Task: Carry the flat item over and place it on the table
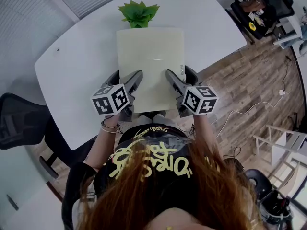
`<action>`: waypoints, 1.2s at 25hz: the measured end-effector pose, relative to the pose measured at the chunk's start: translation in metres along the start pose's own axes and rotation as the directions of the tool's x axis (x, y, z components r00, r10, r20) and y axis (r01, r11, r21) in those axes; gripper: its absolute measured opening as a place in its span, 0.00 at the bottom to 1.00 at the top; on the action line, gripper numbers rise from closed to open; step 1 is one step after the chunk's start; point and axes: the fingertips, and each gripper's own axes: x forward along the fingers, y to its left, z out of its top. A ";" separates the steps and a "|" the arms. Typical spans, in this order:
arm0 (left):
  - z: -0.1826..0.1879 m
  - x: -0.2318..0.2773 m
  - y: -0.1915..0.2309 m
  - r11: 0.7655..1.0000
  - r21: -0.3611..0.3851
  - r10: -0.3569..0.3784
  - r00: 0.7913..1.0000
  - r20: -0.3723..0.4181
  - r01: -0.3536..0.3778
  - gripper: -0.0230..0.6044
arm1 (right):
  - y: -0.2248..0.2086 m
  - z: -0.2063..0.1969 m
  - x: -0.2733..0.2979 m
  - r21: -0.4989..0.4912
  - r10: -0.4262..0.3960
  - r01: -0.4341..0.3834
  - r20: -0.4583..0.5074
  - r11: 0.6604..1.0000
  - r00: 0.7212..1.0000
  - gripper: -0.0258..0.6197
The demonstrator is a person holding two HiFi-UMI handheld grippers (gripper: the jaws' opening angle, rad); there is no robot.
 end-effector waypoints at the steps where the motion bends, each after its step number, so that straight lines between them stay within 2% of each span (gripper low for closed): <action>1: -0.001 0.000 0.001 1.000 -0.004 0.002 1.000 -0.003 -0.002 0.68 | 0.000 -0.001 0.000 0.001 0.001 -0.001 -0.003 1.000 1.000 0.56; 16: -0.016 0.008 0.015 0.997 -0.068 0.022 0.998 -0.061 -0.026 0.68 | -0.002 -0.015 0.011 0.013 0.000 0.001 -0.056 1.000 0.998 0.56; 30: -0.020 0.016 0.022 0.996 -0.067 0.057 0.991 -0.125 -0.066 0.68 | -0.007 -0.022 0.023 0.026 -0.016 0.019 -0.116 0.999 0.993 0.56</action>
